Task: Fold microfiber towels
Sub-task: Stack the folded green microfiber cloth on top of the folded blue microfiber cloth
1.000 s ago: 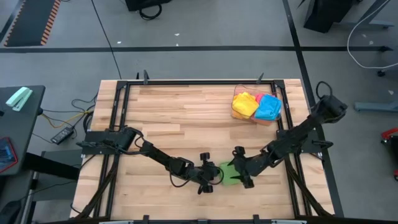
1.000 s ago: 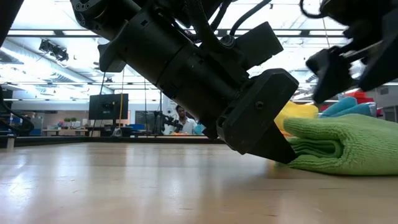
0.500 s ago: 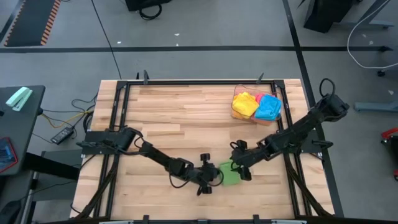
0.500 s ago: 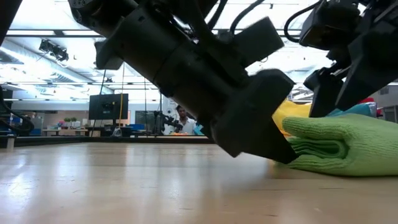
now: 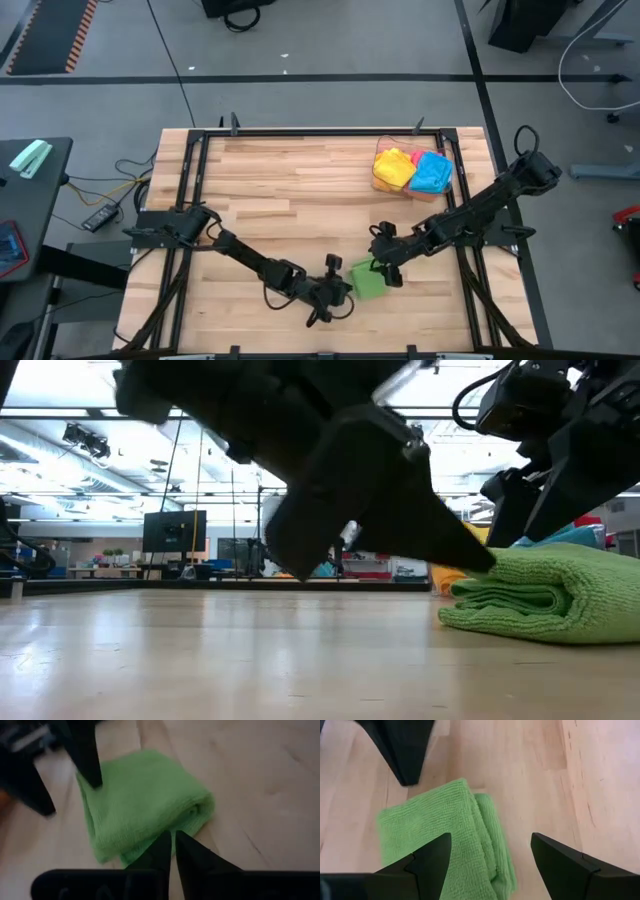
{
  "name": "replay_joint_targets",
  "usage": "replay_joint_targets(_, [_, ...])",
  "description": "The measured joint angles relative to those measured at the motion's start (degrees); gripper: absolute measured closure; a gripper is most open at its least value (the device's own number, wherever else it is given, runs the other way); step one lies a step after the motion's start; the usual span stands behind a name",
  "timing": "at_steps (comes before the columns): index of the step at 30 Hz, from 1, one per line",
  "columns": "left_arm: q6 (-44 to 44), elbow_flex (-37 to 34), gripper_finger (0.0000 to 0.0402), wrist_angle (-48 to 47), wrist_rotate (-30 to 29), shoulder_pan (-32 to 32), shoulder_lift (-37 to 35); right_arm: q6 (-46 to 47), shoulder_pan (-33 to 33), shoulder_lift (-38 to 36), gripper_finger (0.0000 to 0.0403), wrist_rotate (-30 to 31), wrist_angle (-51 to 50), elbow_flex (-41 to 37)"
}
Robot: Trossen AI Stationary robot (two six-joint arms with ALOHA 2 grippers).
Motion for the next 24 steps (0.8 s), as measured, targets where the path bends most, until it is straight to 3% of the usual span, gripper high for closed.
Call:
replay_joint_targets(5, [7.5, 0.0, 0.034, 0.0, -4.6, -1.2, -0.8, -0.5, 0.2, -1.2, 0.0121, 0.0, -5.4, 2.4])
replay_joint_targets(10, [14.4, 0.0, 0.0271, 0.3, -9.4, -1.7, -0.8, 1.8, 1.6, -4.9, 0.0121, 0.3, -11.6, 3.6])
replay_joint_targets(17, [19.2, 3.4, 0.0171, -7.6, -8.4, 0.4, -0.7, 5.5, 5.4, -8.4, 0.012, 6.4, -13.9, 3.6])
replay_joint_targets(21, [22.3, 5.3, 0.0145, -11.0, -7.6, 1.0, -0.7, 7.2, 7.2, -8.8, 0.012, 7.8, -14.3, 3.6])
replay_joint_targets(24, [25.3, 5.8, 0.014, -11.2, -3.6, 1.0, -0.7, 8.4, 8.3, -8.8, 0.012, 8.9, -14.8, 3.6])
